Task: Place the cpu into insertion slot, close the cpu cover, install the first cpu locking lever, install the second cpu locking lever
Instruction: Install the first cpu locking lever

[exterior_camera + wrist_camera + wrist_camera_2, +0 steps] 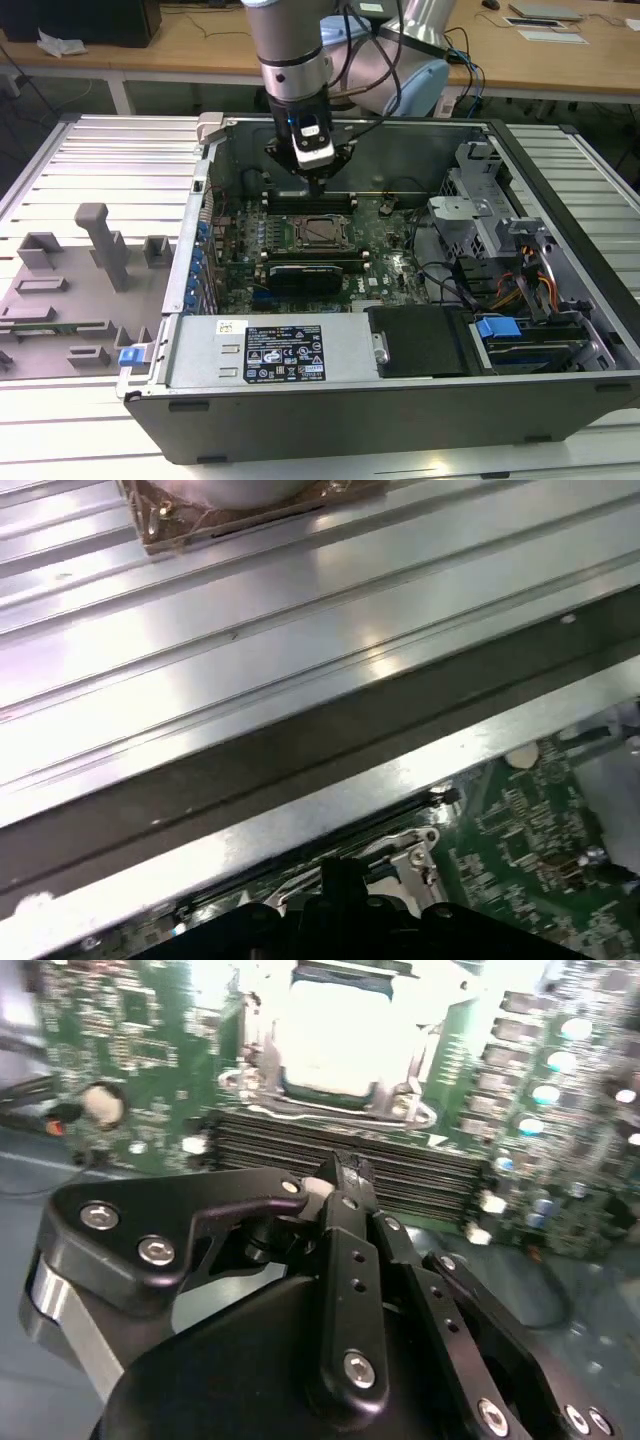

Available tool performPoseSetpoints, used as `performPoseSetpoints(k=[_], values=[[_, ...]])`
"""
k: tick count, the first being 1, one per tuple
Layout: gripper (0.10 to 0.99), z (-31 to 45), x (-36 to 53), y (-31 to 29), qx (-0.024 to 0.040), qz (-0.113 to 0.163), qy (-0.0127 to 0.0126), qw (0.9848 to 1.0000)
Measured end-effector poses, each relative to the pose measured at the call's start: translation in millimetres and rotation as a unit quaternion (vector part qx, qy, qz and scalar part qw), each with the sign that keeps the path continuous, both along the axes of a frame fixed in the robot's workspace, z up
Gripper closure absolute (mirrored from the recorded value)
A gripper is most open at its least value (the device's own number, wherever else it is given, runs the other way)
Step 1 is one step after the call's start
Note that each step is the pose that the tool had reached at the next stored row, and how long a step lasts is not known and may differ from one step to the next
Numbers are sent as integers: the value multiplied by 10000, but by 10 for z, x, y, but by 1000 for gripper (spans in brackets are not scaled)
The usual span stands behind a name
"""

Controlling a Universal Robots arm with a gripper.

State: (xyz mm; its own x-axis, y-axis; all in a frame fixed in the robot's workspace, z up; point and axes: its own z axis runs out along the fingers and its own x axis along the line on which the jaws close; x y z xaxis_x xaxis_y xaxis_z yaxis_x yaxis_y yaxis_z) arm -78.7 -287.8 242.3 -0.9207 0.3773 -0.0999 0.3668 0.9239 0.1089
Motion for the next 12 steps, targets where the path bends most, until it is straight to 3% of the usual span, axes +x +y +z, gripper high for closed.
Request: performPoseSetpoints(k=[1, 4, 6, 7, 11, 12], values=[[980, -1, 1, 0, 0, 0, 81, 10000], [980, -1, 2, 0, -56, 86, 113, 9999], [980, -2, 2, 0, -170, 296, 155, 9993], [980, -1, 1, -1, -187, 452, 173, 9987], [980, -6, 43, -4, -190, 685, 242, 9972], [980, -5, 92, -13, -188, 704, 282, 9969]])
